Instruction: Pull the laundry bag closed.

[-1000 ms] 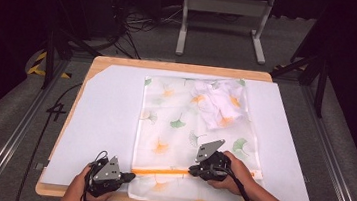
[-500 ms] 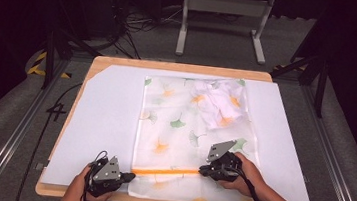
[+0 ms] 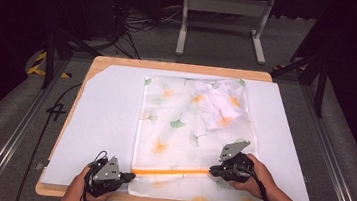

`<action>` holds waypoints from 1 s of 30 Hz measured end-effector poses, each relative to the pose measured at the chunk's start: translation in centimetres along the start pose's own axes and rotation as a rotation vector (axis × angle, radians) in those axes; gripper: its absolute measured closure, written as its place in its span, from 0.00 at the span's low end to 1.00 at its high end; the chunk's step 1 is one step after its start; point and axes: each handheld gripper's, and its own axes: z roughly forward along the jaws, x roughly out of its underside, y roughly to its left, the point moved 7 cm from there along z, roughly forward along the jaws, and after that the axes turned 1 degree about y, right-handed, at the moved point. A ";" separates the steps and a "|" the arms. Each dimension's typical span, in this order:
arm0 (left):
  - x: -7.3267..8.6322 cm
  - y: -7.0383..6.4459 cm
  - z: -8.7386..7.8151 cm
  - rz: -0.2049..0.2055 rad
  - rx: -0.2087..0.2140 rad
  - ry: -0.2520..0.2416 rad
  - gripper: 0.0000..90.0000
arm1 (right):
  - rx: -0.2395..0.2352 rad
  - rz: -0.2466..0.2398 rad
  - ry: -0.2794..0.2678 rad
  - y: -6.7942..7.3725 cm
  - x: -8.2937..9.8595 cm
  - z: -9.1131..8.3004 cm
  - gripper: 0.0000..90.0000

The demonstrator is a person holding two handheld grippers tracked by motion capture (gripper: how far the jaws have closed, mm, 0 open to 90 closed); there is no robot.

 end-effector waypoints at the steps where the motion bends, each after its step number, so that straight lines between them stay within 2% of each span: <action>1: 0.0 0.0 0.0 0.000 -0.001 0.000 1.00 | 0.005 0.015 -0.003 -0.3 0.7 -0.5 0.94; 15: 0.0 0.0 0.0 -0.004 0.002 0.000 1.00 | 0.044 0.080 -0.002 -1.5 3.4 -2.5 0.94; 30: 0.0 0.0 0.0 -0.014 0.003 -0.005 1.00 | 0.077 0.114 0.001 -2.5 5.2 -4.1 0.94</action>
